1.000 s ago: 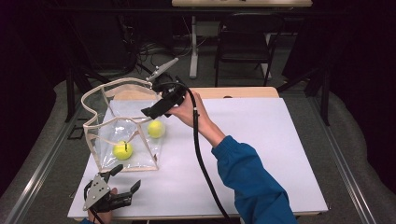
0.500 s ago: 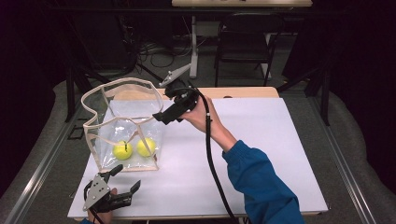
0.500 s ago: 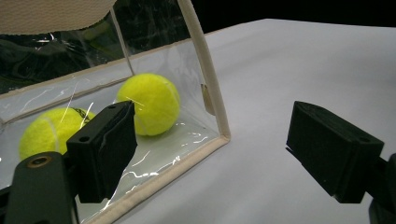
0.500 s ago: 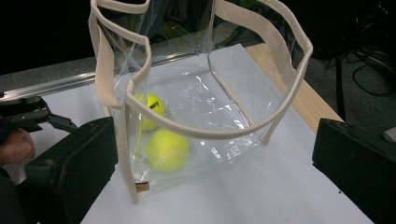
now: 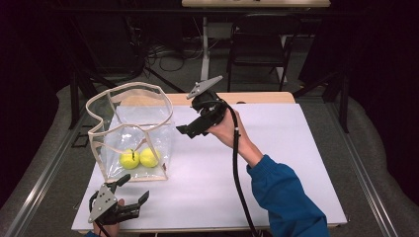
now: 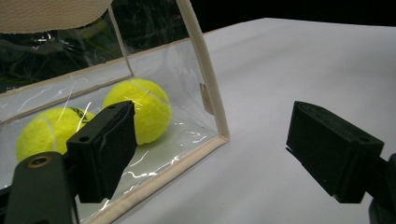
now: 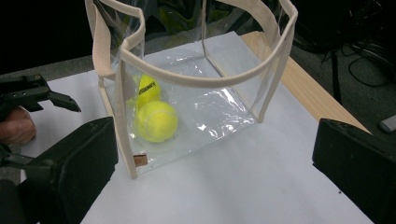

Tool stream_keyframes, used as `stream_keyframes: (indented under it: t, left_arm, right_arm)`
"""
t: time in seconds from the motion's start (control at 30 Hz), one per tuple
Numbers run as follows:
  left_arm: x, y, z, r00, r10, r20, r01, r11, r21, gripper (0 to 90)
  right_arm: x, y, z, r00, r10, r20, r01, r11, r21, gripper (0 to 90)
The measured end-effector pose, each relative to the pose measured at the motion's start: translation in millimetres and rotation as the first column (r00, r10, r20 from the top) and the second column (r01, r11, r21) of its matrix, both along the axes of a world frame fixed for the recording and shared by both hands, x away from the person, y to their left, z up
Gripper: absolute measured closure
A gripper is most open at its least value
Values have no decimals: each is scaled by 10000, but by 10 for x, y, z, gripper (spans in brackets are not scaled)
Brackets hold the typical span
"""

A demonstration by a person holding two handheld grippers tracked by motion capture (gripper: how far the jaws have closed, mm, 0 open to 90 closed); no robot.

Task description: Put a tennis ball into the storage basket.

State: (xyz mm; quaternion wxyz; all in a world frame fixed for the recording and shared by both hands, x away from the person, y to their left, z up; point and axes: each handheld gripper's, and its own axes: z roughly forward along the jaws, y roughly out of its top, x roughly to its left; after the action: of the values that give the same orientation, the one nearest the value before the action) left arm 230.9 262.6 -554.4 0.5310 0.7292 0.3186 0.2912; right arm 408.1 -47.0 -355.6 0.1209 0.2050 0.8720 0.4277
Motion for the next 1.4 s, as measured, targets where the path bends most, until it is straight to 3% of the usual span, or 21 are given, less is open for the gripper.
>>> stream_keyframes:
  t: [0.73, 1.4]
  left_arm:
    - [5, -1, -1, 10000, -5, -2, 5, 10000, 62, 158]
    - [0, -3, 0, 10000, 13, 2, -13, 10000, 22, 158]
  right_arm:
    - [-99, -469, -381, 9979, -623, -186, 604, 9939, -921, 0]
    - [-207, -826, -679, 9924, -1156, -427, 1120, 9905, -798, 0]
